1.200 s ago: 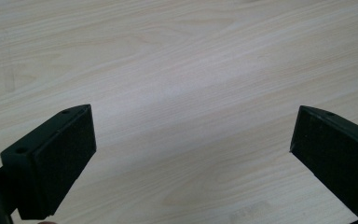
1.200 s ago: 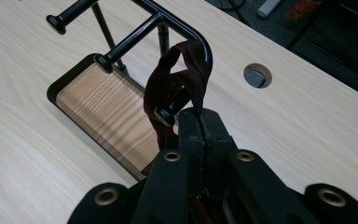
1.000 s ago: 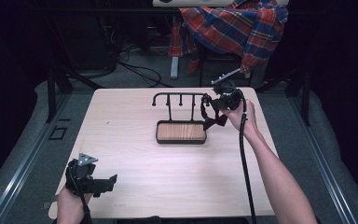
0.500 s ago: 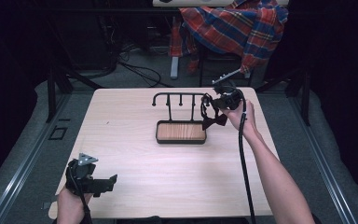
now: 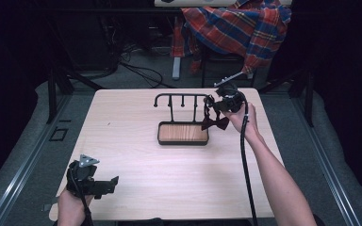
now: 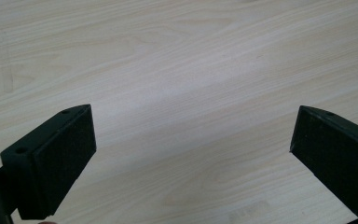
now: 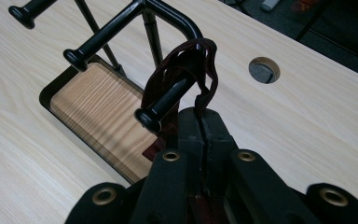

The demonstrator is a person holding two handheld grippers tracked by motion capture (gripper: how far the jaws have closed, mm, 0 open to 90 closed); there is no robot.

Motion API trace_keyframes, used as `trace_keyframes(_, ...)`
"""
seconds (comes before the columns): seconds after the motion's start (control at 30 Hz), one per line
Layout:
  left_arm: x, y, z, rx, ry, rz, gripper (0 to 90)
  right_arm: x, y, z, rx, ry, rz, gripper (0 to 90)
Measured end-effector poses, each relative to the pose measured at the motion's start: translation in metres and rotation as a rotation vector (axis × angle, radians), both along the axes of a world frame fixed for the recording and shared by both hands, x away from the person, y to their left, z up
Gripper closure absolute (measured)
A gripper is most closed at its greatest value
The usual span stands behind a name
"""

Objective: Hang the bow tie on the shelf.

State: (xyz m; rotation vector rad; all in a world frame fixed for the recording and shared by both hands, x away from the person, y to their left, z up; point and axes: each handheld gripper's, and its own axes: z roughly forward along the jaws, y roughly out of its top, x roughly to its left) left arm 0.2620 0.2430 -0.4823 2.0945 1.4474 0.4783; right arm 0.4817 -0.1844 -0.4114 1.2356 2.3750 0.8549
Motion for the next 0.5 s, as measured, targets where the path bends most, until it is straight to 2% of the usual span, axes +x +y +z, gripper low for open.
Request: trace_keyframes(0.5,0.0001,0.0001,0.0002,0.001,0.003,-0.002,0.2,0.0016,-0.0059,-0.0085,0.028,0.016,-0.002,86.7)
